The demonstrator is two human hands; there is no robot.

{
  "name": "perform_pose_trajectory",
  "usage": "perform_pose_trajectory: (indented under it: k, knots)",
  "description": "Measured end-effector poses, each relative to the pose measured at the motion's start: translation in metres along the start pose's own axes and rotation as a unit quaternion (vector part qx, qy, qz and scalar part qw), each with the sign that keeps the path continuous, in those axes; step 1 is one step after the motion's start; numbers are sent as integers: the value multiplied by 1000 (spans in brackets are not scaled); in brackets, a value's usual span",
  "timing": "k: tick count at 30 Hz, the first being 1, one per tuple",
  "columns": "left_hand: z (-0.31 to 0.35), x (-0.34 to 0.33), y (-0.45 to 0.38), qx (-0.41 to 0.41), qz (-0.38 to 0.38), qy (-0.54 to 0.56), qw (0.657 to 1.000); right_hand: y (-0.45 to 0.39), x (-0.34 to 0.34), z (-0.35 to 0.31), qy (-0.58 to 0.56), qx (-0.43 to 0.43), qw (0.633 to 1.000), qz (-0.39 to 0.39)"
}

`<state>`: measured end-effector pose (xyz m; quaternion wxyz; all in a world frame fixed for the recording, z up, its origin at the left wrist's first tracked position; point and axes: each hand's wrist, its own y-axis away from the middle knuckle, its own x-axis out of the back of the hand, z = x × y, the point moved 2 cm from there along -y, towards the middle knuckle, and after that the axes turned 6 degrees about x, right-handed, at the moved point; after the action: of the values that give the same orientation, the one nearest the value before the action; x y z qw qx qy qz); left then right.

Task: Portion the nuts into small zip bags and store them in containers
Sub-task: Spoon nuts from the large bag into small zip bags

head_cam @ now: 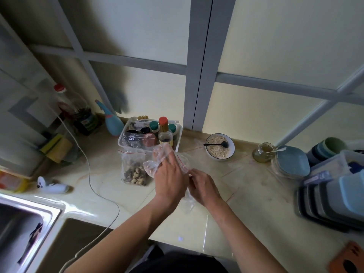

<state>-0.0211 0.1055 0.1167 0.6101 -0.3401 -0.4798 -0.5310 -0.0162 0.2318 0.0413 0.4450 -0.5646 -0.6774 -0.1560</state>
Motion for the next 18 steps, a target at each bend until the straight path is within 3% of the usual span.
perform_pose_trajectory:
  k: [13, 18]
  knots:
    - [-6, 15, -33, 52, 1, 96, 994, 3, -3, 3, 33, 27, 999, 12]
    - [-7, 16, -43, 59, 5, 101, 993, -9, 0, 15, 16, -80, 996, -47]
